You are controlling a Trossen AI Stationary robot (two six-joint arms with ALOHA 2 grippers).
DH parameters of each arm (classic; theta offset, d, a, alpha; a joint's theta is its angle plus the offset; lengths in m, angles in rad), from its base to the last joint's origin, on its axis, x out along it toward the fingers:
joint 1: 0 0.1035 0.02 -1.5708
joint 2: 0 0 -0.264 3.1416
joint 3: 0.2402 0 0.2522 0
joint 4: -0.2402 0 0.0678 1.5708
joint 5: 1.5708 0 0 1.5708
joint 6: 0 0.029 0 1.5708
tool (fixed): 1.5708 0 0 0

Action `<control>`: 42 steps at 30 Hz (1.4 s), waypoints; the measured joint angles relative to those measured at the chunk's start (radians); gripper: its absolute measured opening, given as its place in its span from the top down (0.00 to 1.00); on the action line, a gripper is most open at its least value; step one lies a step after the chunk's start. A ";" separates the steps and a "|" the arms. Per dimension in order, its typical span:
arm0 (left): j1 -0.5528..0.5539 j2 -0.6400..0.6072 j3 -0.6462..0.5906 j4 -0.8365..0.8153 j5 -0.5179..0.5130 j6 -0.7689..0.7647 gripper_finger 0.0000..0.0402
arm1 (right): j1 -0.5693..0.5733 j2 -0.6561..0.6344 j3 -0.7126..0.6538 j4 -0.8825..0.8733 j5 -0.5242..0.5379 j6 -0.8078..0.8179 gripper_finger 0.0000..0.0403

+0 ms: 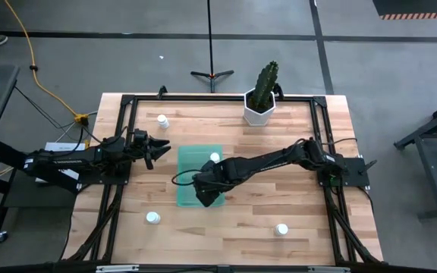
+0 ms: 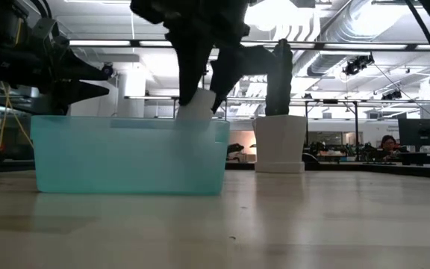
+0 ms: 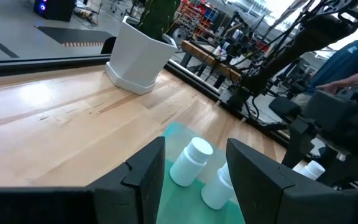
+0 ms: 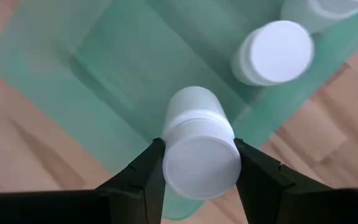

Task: Pick and place pill bottles into a basket
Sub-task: Put the pill bottle into the blue bin

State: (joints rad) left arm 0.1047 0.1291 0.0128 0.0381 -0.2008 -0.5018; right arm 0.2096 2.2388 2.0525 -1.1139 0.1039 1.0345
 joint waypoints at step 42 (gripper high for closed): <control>0.000 0.000 0.000 0.000 -0.003 0.000 0.49 | -0.015 0.000 -0.059 0.020 -0.002 -0.100 0.57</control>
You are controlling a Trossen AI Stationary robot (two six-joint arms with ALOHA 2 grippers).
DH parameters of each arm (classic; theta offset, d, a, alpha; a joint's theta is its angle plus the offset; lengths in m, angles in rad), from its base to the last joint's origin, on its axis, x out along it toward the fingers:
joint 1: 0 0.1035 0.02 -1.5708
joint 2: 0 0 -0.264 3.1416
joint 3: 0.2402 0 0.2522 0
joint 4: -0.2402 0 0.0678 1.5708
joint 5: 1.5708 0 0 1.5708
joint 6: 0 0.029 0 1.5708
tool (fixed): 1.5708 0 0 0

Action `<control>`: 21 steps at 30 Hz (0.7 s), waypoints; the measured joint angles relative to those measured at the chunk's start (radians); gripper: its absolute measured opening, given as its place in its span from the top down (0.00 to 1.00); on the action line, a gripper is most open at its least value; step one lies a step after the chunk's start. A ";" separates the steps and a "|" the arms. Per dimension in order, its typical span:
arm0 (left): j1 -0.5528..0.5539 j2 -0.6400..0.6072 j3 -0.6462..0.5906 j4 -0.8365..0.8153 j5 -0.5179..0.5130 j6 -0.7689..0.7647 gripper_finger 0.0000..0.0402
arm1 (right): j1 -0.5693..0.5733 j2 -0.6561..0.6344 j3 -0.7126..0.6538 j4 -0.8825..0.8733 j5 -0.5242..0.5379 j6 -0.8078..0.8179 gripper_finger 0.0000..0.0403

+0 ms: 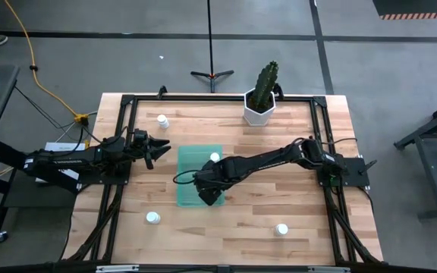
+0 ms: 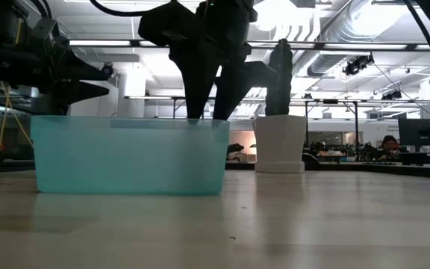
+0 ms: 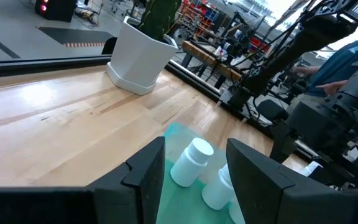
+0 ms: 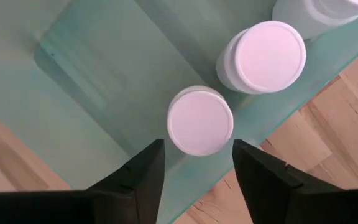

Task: Pick and place pill bottles into a basket
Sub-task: Put the pill bottle into the blue bin

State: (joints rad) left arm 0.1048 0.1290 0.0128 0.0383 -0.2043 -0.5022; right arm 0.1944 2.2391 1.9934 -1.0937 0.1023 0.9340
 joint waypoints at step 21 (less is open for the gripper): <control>0.000 0.000 0.000 -0.001 0.007 -0.001 0.49 | 0.164 -0.312 0.002 -0.075 0.674 -0.110 0.64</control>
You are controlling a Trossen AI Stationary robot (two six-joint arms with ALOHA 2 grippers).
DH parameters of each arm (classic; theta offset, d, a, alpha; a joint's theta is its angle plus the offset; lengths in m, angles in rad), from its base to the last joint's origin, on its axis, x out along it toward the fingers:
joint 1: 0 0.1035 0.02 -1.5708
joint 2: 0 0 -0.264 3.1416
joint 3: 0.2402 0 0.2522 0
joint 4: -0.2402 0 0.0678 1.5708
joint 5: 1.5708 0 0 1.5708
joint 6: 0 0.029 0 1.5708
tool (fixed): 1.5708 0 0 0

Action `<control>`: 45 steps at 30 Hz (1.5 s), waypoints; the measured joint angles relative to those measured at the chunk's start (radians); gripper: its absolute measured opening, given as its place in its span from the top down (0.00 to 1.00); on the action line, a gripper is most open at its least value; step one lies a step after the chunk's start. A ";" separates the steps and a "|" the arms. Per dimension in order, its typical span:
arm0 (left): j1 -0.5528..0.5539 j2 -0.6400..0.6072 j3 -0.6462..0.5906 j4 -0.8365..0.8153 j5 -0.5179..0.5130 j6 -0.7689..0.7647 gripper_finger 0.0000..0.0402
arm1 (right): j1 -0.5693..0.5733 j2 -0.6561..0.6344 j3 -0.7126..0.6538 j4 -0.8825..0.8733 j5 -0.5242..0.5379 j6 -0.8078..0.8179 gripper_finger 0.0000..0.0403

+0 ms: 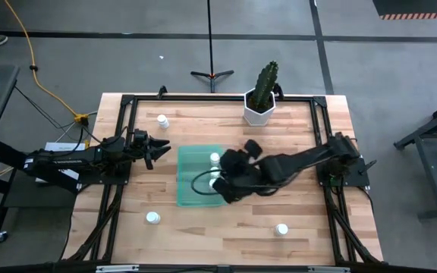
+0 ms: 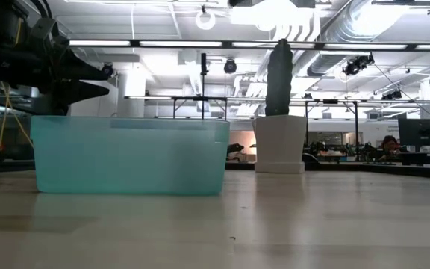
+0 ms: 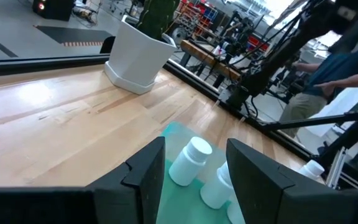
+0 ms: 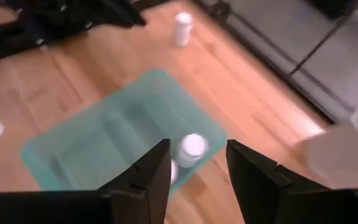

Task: Pick and place pill bottles into a basket
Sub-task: Put the pill bottle into the blue bin

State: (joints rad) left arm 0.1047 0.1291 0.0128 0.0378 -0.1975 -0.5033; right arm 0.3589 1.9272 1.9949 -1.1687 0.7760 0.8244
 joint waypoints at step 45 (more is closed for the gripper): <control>0.000 0.000 0.000 -0.001 0.000 0.001 0.49 | 0.265 -0.688 -1.321 1.551 -0.229 -0.128 0.91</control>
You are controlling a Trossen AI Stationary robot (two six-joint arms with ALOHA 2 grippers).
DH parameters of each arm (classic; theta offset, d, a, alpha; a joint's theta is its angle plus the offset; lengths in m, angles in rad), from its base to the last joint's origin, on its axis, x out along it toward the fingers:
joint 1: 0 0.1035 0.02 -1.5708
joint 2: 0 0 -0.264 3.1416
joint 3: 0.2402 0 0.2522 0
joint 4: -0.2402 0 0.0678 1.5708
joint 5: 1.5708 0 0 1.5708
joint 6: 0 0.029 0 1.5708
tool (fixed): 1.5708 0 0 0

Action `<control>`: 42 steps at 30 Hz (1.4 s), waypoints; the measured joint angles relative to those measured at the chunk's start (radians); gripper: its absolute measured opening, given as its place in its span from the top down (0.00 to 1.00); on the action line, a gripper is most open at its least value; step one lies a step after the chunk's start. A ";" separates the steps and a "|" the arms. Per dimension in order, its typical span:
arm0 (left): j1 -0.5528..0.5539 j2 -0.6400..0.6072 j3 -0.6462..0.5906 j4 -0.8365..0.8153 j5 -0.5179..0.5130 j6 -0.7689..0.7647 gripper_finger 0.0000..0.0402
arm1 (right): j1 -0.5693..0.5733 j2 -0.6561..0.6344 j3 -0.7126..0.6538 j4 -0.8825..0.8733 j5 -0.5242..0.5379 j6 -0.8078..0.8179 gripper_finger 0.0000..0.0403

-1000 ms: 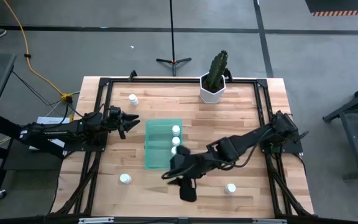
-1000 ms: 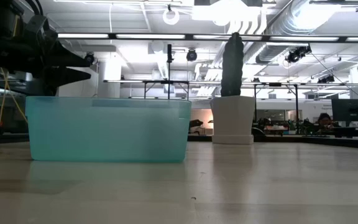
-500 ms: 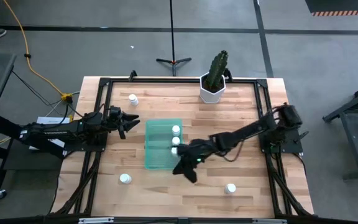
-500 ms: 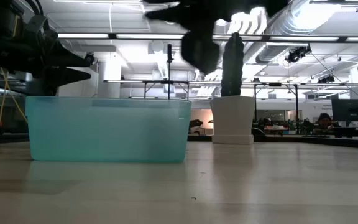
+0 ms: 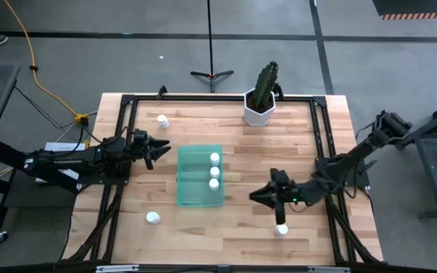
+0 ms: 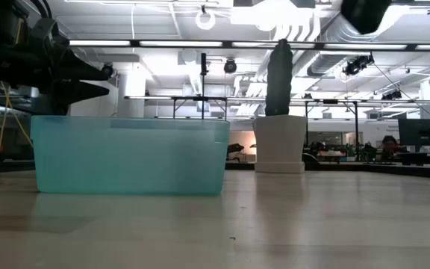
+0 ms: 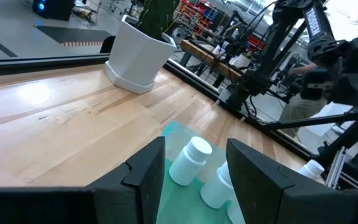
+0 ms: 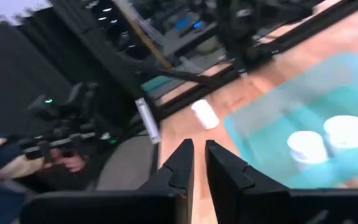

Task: Pick and place pill bottles into a basket
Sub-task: Put the pill bottle into the blue bin

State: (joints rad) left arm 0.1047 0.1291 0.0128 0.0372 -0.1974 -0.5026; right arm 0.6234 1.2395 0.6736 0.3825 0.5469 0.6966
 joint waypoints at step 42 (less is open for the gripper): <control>0.000 0.000 0.000 0.006 -0.062 -0.026 0.49 | 0.204 0.299 0.286 -0.994 -0.444 0.115 0.29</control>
State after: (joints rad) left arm 0.1047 0.1295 0.0128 0.0431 -0.2599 -0.5285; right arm 0.8276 1.5385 0.9600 -0.6118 0.1029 0.8112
